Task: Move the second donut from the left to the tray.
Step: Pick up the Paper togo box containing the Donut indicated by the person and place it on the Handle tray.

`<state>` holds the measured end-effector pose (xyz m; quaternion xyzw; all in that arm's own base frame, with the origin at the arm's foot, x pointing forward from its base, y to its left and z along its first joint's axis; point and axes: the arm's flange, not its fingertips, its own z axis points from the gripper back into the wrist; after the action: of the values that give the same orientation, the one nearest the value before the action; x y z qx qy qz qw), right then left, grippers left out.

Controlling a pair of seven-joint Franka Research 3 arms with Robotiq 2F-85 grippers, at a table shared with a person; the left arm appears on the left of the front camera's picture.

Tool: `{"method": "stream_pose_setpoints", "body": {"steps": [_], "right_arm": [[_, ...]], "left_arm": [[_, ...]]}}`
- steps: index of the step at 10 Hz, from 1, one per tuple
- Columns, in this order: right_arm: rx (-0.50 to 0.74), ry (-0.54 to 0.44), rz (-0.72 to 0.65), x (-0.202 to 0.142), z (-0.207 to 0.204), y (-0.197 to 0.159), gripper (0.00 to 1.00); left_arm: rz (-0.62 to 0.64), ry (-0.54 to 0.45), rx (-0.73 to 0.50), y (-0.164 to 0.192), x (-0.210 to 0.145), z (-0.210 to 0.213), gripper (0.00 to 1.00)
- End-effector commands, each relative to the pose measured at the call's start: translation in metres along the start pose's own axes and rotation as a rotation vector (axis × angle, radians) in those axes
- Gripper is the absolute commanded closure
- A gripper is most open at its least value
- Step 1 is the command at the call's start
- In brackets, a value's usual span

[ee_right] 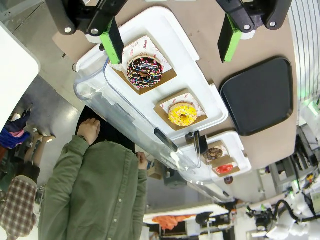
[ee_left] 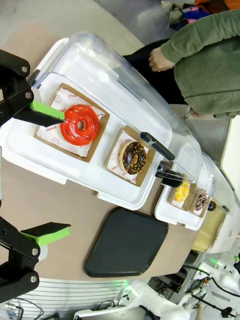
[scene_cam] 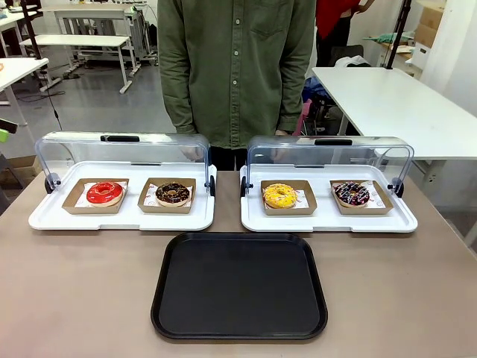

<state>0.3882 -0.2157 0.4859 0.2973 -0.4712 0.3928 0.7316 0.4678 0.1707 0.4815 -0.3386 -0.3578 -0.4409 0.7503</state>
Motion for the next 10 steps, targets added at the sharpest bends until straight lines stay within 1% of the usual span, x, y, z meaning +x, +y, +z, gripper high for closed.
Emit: {"method": "stream_pose_setpoints", "body": {"steps": [1,10], "right_arm": [[0.002,-0.005,0.004,0.0016,-0.0002,0.0004,0.0],[0.002,-0.005,0.004,0.0016,-0.0002,0.0004,0.0]], "left_arm": [[0.001,0.006,0.0,-0.0005,0.0017,0.0005,0.0],[0.001,0.006,0.0,-0.0005,0.0017,0.0005,0.0]]}}
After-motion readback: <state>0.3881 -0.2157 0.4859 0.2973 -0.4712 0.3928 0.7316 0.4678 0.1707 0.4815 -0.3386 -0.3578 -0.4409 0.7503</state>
